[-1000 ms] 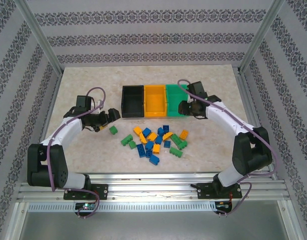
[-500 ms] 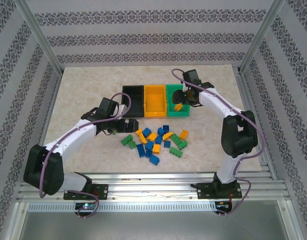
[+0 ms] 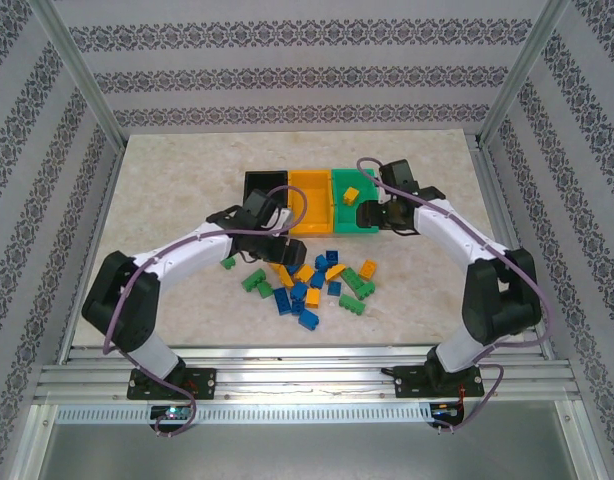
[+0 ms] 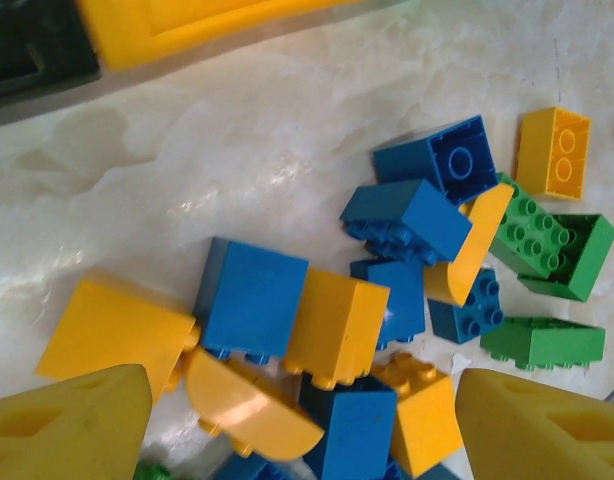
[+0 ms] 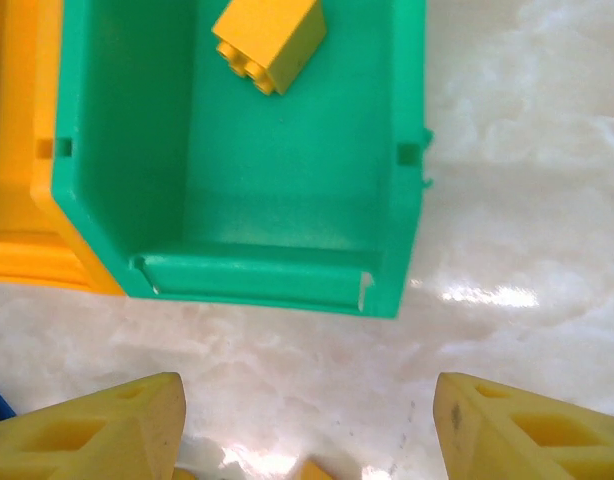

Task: Sort the legos into containers by color
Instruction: Place the lego in the container, then pick up the lego from the center of the table.

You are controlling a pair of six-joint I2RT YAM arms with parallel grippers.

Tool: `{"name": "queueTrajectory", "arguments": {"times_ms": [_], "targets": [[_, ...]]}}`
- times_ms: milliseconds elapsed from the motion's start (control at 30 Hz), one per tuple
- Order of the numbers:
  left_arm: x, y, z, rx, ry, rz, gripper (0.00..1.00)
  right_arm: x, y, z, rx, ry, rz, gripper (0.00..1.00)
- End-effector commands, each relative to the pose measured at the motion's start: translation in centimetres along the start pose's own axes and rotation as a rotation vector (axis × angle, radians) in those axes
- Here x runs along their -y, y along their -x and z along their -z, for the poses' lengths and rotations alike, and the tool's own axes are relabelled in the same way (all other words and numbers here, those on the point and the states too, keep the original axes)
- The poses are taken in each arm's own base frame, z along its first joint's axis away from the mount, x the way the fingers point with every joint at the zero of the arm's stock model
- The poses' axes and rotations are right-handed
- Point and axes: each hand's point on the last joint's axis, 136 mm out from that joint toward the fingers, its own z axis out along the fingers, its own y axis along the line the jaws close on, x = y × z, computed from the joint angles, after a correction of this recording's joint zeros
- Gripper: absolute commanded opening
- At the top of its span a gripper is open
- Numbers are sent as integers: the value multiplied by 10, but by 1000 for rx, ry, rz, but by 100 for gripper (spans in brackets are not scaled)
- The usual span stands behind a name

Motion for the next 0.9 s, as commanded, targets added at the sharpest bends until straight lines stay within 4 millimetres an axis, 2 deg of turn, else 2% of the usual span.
{"name": "queueTrajectory", "arguments": {"times_ms": [0, 100, 300, 500, 633, 867], "targets": [[13, 6, -7, -5, 11, -62, 74, 16, -6, 8, 24, -30, -23, 67], [23, 5, -15, -44, -2, -85, 69, 26, -13, 11, 39, -40, -52, 67], [17, -3, -31, -125, 82, -136, 64, 37, -24, 10, 37, -50, -78, 68], [25, 10, -38, -87, 75, -125, 64, 38, -27, 9, 36, -47, -81, 68], [36, 19, -48, -92, 29, -127, 59, 35, -27, 9, 36, -35, -84, 68], [44, 13, -67, -173, 67, -206, 59, 35, -28, 10, 39, -35, -85, 68]]}}
